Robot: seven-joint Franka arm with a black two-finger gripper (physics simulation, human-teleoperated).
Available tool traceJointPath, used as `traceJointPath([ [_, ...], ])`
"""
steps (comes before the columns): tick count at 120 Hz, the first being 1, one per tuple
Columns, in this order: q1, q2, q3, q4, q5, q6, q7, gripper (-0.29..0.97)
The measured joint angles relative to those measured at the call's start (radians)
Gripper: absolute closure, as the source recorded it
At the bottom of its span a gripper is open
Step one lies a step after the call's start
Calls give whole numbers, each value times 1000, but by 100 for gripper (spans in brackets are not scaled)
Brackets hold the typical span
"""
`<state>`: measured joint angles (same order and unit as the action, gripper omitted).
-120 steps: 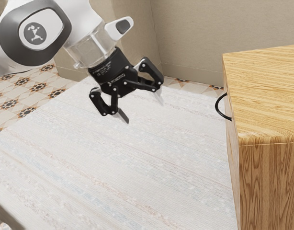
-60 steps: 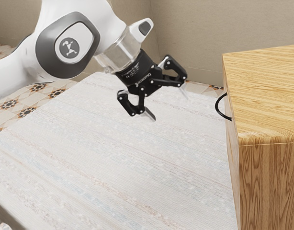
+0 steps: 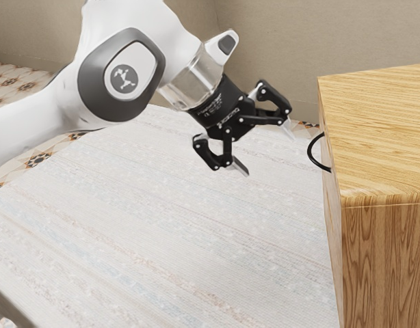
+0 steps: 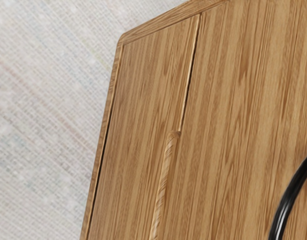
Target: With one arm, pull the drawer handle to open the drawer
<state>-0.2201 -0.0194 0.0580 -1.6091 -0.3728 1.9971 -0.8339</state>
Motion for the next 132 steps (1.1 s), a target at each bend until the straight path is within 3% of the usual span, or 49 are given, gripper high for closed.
traceJointPath([
  [61, 25, 12, -7, 9, -15, 20, 20, 0],
  [132, -17, 8, -5, 20, -16, 46, 32, 0],
])
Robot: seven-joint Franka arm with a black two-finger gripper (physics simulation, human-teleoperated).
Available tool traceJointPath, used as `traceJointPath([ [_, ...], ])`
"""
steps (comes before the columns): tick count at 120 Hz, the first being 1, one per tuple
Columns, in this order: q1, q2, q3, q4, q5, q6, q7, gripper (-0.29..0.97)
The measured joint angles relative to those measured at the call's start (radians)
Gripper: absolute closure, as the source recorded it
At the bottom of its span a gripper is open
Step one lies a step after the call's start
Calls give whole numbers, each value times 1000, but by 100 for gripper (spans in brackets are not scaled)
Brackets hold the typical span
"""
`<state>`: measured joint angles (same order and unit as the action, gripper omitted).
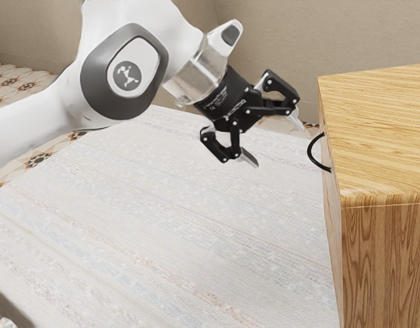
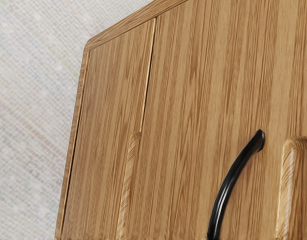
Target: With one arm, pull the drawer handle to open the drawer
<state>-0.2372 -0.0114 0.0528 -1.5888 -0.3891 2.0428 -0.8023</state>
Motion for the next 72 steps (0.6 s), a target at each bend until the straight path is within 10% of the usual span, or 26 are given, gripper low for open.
traceJointPath([
  [72, -64, 14, 5, -58, -3, 21, 5, 0],
])
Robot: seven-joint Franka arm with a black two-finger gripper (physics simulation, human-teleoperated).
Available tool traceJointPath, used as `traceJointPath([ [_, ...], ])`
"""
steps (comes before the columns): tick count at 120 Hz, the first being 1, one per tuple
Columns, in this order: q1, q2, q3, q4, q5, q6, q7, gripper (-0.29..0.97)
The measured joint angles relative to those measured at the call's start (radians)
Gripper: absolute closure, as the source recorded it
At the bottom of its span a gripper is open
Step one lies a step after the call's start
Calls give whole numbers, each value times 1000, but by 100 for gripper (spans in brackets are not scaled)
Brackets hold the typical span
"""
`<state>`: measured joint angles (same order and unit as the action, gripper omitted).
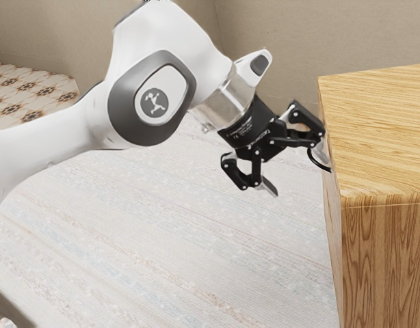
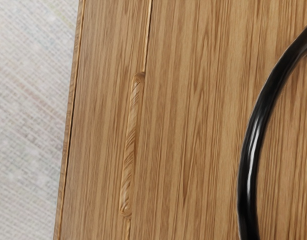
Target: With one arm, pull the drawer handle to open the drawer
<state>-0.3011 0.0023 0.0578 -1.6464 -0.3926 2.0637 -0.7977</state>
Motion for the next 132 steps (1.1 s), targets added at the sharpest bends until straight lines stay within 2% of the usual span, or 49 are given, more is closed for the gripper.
traceJointPath([
  [61, -74, -58, 108, -74, 0, 2, 3, 0],
  [72, -41, -71, 126, -86, 0, -1, 4, 0],
  [84, -46, -84, 154, -104, 0, -4, 5, 0],
  [89, -64, -91, 184, -114, 1, -4, 6, 0],
  [100, -191, -131, 332, -145, 1, -3, 9, 0],
  [106, -232, -168, 382, -180, 3, -2, 10, 0],
  [132, -274, -327, 476, -334, 34, 14, 14, 0],
])
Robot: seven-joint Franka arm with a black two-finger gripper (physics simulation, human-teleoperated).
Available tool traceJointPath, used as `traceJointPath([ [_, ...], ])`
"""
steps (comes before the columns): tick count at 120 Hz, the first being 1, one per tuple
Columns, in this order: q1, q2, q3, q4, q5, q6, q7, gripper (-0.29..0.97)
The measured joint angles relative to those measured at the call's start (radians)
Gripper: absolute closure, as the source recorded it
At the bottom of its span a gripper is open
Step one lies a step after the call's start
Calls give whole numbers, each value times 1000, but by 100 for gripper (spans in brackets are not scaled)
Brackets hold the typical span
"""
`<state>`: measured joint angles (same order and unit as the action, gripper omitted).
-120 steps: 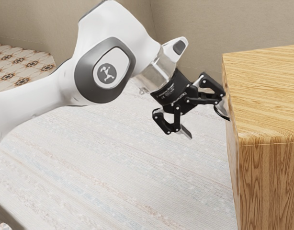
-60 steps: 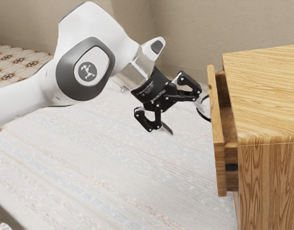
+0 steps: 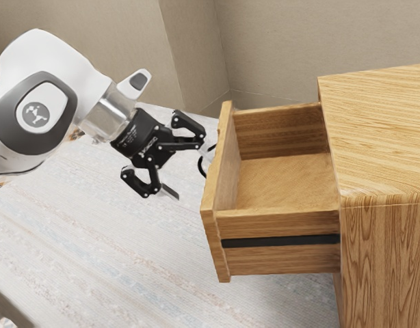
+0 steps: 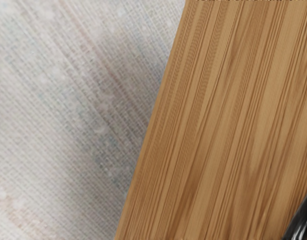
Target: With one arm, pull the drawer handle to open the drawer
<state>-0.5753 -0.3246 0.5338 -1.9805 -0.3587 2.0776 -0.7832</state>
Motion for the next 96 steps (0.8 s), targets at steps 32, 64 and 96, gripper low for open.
traceJointPath([
  [32, -7, -111, 47, -75, 52, 5, 4, 0],
  [64, -9, -182, 99, -118, 101, 3, 6, 0],
  [96, -2, -293, 119, -133, 146, -17, 8, 0],
])
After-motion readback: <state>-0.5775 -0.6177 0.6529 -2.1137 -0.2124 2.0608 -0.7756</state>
